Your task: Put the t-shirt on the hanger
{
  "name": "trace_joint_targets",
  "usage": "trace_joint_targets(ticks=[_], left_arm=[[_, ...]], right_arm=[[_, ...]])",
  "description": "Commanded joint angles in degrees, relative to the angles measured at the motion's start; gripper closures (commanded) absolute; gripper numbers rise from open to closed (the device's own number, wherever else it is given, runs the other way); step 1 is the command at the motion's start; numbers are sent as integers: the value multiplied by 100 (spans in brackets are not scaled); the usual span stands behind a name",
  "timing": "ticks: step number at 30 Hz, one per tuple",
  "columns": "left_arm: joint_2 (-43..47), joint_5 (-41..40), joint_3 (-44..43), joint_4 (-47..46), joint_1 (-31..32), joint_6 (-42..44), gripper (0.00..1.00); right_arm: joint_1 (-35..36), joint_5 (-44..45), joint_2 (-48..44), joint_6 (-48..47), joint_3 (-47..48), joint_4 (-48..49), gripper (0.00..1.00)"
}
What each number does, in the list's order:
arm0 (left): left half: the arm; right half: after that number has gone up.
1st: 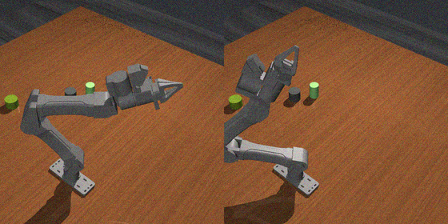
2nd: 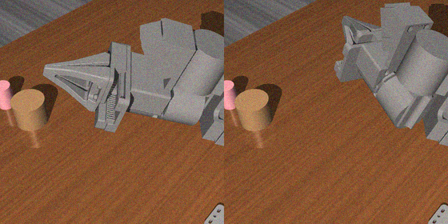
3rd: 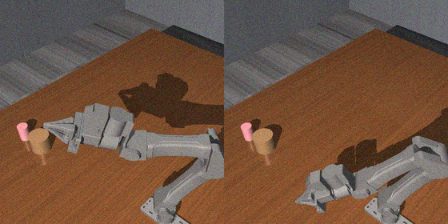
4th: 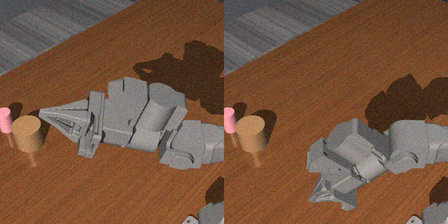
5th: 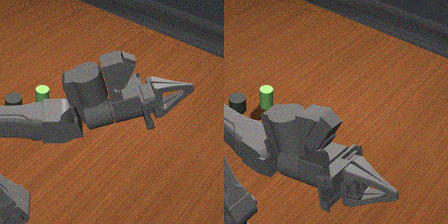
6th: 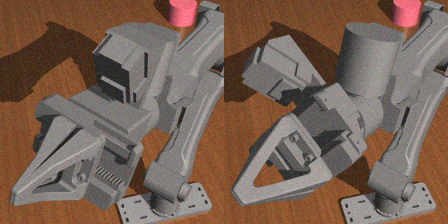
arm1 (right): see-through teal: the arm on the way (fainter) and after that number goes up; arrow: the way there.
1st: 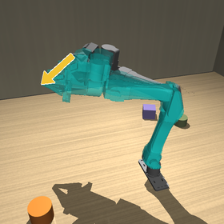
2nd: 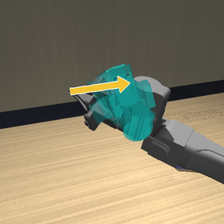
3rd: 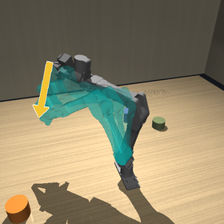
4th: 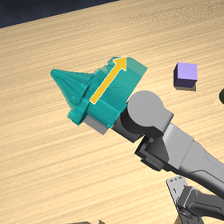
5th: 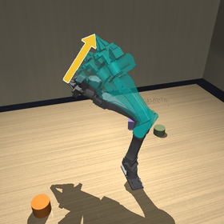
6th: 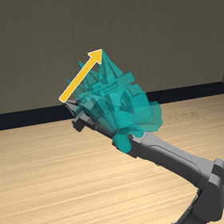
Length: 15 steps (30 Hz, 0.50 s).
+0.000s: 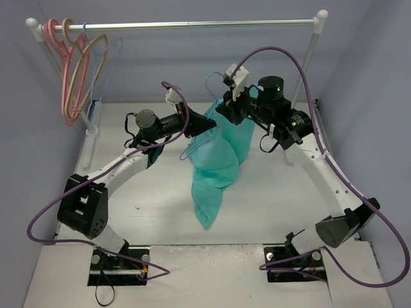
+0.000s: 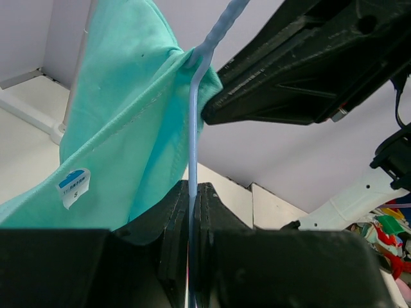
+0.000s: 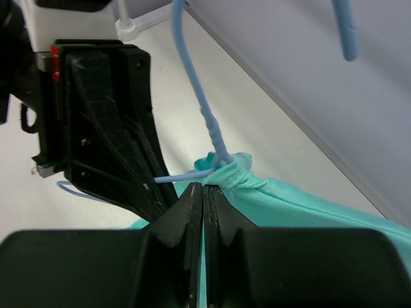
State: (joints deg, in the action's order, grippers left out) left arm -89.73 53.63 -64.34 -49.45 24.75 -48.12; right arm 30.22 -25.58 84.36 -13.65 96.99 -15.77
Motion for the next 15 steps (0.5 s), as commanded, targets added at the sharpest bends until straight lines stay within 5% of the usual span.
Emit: trace_joint_targets(ticks=[1, 5, 8, 15], left_arm=[[0, 8, -123, -1074, 56, -197, 100], [-263, -124, 88, -2032, 56, -952, 100], [-308, -98, 62, -2060, 47, -980, 100], [-282, -36, -70, -2060, 38, -954, 100]], right_arm=[[116, -280, -121, 55, 259, 232, 96], [107, -79, -165, 46, 101, 285, 84], [107, -8, -200, 55, 110, 267, 70], [20, 229, -306, -76, 197, 57, 54]])
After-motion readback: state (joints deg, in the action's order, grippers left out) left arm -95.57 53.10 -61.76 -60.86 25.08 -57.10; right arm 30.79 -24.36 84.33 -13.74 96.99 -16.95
